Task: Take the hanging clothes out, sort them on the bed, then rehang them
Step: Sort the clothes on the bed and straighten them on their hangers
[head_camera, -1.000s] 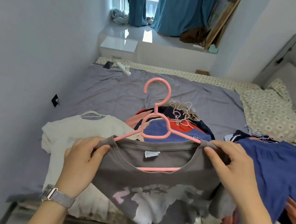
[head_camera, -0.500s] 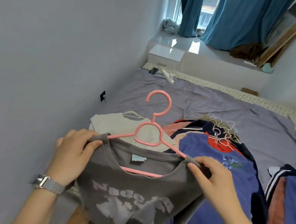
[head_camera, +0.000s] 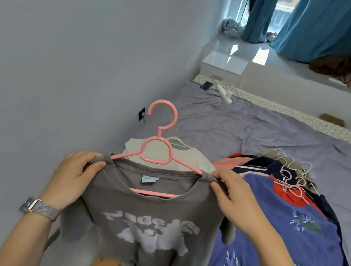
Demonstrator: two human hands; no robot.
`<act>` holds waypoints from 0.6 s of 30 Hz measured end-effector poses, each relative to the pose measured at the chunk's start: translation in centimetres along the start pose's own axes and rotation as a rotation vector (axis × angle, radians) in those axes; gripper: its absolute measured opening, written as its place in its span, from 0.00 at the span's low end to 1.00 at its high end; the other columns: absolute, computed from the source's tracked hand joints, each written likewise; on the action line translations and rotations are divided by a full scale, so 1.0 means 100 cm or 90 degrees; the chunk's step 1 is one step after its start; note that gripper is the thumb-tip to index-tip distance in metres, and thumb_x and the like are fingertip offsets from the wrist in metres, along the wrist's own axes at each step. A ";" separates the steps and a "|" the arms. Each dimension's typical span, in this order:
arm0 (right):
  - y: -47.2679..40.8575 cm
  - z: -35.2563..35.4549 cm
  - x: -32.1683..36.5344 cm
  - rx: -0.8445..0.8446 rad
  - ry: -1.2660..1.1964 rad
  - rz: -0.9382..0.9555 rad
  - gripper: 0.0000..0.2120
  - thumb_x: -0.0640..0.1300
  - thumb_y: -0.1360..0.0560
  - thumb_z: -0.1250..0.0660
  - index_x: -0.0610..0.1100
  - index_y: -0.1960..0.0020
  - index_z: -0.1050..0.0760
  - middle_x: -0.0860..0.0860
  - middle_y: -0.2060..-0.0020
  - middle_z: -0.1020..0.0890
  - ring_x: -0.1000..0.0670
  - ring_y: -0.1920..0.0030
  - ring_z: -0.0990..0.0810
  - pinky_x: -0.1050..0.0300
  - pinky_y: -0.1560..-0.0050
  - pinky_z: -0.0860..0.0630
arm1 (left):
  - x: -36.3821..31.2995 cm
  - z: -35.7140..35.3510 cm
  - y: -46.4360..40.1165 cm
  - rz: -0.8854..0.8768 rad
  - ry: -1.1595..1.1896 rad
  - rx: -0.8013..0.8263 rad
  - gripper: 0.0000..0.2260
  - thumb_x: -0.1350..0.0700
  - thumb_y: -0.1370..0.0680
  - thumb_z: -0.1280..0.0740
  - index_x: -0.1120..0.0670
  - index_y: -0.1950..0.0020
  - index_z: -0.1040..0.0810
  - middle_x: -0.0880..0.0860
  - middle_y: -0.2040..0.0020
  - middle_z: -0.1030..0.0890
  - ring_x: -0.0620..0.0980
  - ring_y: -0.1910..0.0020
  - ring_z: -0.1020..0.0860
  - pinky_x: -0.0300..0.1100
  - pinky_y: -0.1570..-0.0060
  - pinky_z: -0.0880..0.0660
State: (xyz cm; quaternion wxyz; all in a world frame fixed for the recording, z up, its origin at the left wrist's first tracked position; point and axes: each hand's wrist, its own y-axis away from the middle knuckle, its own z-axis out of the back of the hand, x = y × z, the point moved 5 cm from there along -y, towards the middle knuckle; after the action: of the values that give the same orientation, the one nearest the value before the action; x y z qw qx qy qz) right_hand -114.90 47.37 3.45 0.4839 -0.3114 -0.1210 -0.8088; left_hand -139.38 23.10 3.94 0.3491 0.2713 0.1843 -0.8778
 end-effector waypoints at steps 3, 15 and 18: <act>-0.044 -0.006 -0.015 0.024 0.022 -0.031 0.05 0.37 0.24 0.37 0.46 0.53 0.28 0.54 0.59 0.25 0.52 0.56 0.28 0.66 0.57 0.35 | 0.009 -0.009 -0.060 -0.030 0.016 0.049 0.12 0.52 0.23 0.37 0.42 0.66 0.30 0.43 0.68 0.27 0.50 0.63 0.28 0.47 0.61 0.32; -0.259 -0.078 -0.152 0.053 0.274 -0.353 0.25 0.38 0.23 0.41 0.46 0.27 0.40 0.46 0.32 0.32 0.42 0.31 0.35 0.50 0.34 0.39 | 0.090 -0.184 -0.345 0.052 -0.087 0.122 0.16 0.60 0.24 0.33 0.64 0.38 0.26 0.65 0.41 0.24 0.64 0.40 0.28 0.51 0.38 0.36; -0.223 -0.131 -0.173 0.114 0.184 -0.380 0.28 0.37 0.26 0.41 0.44 0.27 0.40 0.44 0.32 0.32 0.41 0.32 0.35 0.51 0.34 0.35 | 0.088 -0.238 -0.319 0.019 -0.045 0.168 0.18 0.59 0.24 0.34 0.62 0.35 0.28 0.62 0.37 0.27 0.63 0.37 0.30 0.51 0.36 0.36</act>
State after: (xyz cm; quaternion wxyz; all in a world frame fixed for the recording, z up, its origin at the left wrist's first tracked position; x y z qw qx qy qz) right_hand -133.27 64.23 -15.10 0.2635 -0.1007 -0.2079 -0.9366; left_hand -159.20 52.80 -15.77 0.3297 0.2862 0.0504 -0.8982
